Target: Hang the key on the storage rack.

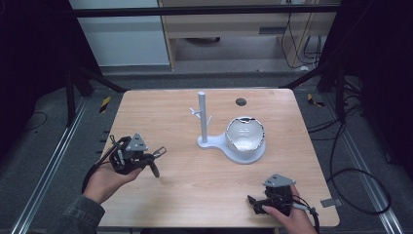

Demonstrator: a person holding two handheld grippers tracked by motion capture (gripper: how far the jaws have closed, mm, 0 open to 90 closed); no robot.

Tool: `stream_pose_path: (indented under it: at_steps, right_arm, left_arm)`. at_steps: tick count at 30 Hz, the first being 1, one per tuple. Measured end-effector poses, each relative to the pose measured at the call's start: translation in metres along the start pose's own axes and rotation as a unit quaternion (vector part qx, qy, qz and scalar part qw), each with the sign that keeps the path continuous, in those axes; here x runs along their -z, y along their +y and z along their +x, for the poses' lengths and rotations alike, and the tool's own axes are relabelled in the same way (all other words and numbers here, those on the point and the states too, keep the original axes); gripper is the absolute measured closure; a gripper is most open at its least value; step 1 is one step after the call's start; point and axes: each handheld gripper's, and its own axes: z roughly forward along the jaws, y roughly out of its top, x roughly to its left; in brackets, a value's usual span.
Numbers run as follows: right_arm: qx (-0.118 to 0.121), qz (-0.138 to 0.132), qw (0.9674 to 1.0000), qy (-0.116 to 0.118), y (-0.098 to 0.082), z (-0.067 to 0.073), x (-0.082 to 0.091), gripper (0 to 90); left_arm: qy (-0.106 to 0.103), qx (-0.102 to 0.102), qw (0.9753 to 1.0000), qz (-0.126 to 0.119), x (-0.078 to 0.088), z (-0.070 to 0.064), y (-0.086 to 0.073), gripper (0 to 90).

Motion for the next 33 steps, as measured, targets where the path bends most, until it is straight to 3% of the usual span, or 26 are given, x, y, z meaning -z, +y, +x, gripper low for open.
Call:
stream_pose_path:
  at_steps: [15, 33]
  right_arm:
    - [0.000, 0.000, 1.0000, 0.000, 0.000, 0.000, 0.000, 0.4]
    - [0.000, 0.000, 1.0000, 0.000, 0.000, 0.000, 0.000, 0.4]
  left_arm:
    - [0.002, 0.014, 0.9995, -0.029, -0.001, -0.002, 0.015, 80.1]
    - [0.005, 0.015, 0.9985, -0.052, -0.008, -0.008, 0.045, 80.1]
